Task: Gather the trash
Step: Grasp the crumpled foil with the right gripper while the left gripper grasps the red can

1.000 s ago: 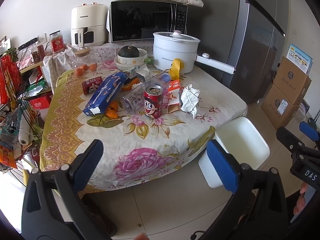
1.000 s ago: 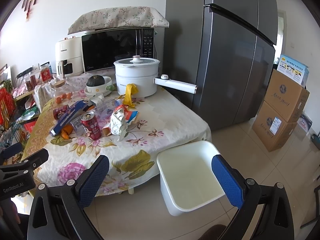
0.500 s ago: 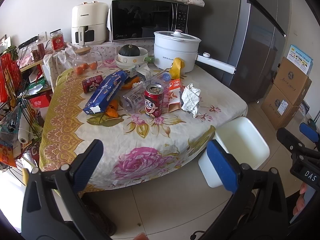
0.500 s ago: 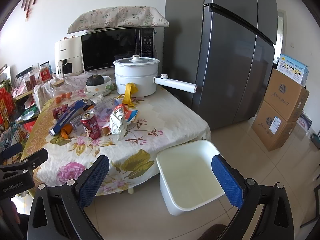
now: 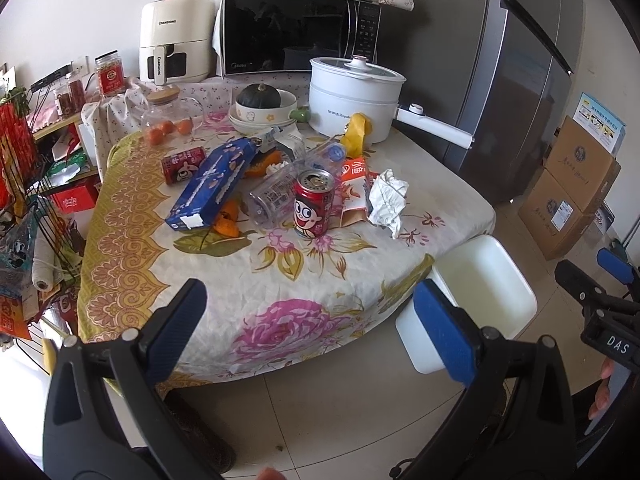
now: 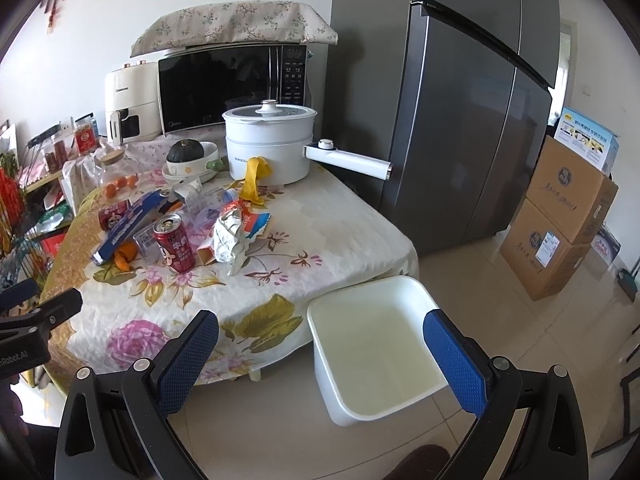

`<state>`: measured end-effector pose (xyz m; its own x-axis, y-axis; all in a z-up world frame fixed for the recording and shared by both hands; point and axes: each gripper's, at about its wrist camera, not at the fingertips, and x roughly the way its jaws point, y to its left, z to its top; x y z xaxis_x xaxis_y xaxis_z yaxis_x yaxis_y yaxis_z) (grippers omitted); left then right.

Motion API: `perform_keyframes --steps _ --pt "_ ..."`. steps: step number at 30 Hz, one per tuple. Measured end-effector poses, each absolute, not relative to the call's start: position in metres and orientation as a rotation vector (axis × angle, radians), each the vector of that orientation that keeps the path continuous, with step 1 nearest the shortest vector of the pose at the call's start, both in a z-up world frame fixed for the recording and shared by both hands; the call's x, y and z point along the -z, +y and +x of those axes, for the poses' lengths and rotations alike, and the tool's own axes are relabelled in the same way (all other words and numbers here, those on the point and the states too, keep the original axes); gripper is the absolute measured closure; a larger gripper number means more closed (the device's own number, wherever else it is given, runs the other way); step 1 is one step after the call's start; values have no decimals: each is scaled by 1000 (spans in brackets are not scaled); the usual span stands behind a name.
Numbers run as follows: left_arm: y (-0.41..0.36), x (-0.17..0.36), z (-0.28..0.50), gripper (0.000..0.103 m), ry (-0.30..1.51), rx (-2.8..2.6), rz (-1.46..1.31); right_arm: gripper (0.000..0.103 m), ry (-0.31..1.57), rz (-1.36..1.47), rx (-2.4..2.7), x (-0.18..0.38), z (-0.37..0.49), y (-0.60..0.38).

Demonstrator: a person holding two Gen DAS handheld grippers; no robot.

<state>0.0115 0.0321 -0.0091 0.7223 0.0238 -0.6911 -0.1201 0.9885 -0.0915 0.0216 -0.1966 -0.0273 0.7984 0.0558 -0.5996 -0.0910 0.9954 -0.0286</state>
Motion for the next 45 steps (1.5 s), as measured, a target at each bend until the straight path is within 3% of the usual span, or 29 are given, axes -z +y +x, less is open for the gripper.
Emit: perform_keyframes --steps 10,20,23,24,30,38,42,45 --pt "75 18 65 0 909 -70 -101 0 803 -41 -194 18 99 -189" --pt "84 45 127 0 953 26 -209 0 986 95 -343 53 187 -160" --pt "79 61 149 8 975 73 -260 1 1021 127 -343 72 210 -155" --pt "77 65 158 13 986 93 -274 4 1030 138 -347 76 217 -154" --pt "78 78 181 20 1032 61 -281 22 1088 186 -398 98 247 -136" --pt "77 82 186 20 1037 57 -238 34 1107 264 -480 109 267 -110" --pt "71 85 192 20 1036 73 -213 67 1119 283 -498 116 273 -104" --pt "65 88 197 21 1029 84 -202 71 1100 292 -490 111 271 -110"
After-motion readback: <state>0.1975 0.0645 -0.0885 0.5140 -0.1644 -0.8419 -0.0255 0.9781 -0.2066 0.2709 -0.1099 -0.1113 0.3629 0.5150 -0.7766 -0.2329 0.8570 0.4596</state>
